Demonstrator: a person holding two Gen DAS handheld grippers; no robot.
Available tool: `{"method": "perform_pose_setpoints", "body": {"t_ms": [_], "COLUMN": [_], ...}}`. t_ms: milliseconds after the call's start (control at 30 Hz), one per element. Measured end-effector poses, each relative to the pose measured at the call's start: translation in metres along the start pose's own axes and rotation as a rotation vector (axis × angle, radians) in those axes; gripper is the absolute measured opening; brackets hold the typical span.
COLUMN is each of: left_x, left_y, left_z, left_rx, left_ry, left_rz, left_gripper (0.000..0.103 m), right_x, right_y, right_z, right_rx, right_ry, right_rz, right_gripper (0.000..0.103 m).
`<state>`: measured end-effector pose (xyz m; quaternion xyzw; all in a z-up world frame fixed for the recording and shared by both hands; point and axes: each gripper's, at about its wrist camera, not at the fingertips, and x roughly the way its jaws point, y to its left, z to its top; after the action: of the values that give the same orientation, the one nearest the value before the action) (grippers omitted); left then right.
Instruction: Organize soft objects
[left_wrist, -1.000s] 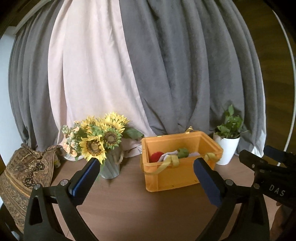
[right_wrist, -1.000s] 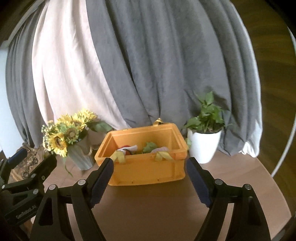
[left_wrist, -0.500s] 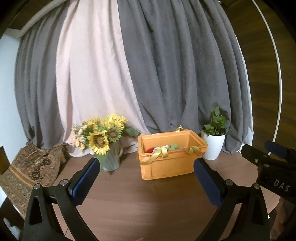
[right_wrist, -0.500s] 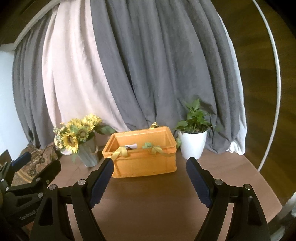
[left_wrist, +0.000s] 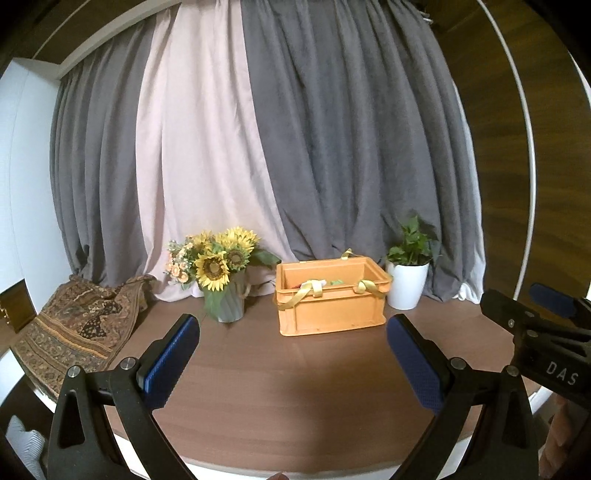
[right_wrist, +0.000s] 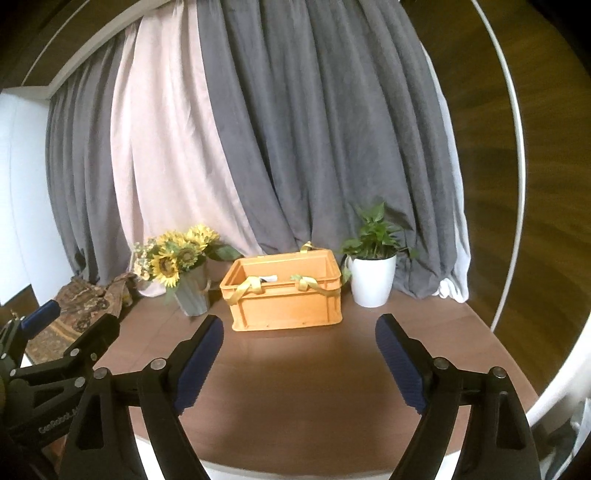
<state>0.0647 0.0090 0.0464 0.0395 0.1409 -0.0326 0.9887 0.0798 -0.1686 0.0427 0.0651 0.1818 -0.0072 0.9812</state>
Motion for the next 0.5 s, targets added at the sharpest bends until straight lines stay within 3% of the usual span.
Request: {"method": "perform_pose_setpoints", "body": {"t_ms": [500], "left_x": [-0.071], "left_y": [-0.006], "left_z": [-0.012], "left_rx": [0.000], "left_ry": [-0.030], "left_rz": [-0.014], "left_gripper": [0.103], "right_x": [-0.076], "right_y": [-0.012], "right_z": [-0.018], "right_rx": [0.018], "right_ry": [-0.025], "right_rz": [-0.001], "right_gripper": [0.086]}}
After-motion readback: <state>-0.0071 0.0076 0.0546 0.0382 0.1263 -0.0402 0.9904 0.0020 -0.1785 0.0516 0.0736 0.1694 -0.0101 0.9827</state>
